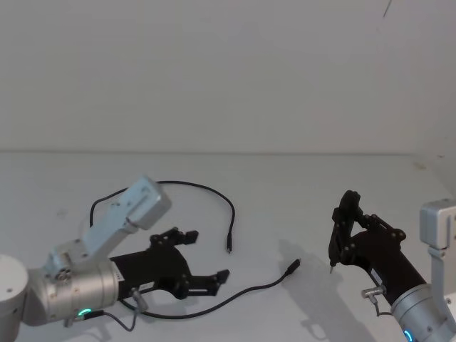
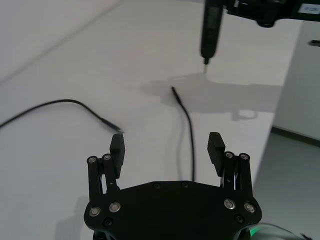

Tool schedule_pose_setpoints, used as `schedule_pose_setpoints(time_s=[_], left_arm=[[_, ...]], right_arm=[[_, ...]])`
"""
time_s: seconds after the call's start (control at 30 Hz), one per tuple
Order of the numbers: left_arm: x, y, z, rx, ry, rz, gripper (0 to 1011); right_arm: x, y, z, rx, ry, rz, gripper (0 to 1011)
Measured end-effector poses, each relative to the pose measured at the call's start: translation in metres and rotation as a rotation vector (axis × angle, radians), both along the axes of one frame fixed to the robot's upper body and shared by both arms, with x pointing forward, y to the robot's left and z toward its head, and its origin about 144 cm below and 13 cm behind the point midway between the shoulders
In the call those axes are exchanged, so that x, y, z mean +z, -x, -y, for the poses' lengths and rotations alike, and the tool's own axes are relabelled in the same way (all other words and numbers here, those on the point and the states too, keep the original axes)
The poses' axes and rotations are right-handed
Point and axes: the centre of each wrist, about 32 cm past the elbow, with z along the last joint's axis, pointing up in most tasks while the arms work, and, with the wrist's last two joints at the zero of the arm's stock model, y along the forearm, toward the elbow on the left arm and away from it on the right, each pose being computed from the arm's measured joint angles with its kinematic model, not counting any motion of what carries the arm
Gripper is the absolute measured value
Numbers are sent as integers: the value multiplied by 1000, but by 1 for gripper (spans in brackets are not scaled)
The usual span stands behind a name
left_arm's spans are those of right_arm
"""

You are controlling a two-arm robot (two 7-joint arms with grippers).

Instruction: Pick up the data cable with the one hand.

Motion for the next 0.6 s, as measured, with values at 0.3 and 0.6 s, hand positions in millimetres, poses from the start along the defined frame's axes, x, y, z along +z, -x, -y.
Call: schedule_pose_setpoints(time_s=[0.3, 0.6], left_arm=[[14, -8, 23, -46, -34, -128, 1001], [18, -13, 44, -10, -63, -205, 1001]], right_arm=[[0, 0, 0, 0, 0, 0, 279], [0, 0, 0, 0, 0, 0, 279]])
